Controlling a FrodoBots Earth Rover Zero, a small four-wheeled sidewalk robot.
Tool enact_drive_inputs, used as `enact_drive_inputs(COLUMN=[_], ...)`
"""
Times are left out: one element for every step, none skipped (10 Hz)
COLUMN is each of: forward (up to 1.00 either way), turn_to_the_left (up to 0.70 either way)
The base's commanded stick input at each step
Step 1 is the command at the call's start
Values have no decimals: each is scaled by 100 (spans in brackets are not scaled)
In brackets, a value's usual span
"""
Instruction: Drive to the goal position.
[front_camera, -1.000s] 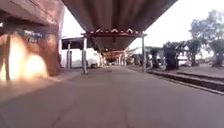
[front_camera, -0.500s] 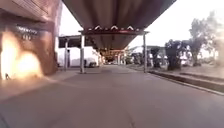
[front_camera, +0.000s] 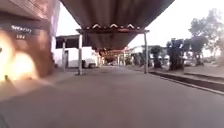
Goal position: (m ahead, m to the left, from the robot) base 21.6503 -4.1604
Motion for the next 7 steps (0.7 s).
enact_drive_inputs(forward=[70,70,70,70,70,70,70], turn_to_the_left=[0,0,0,0,0,0,0])
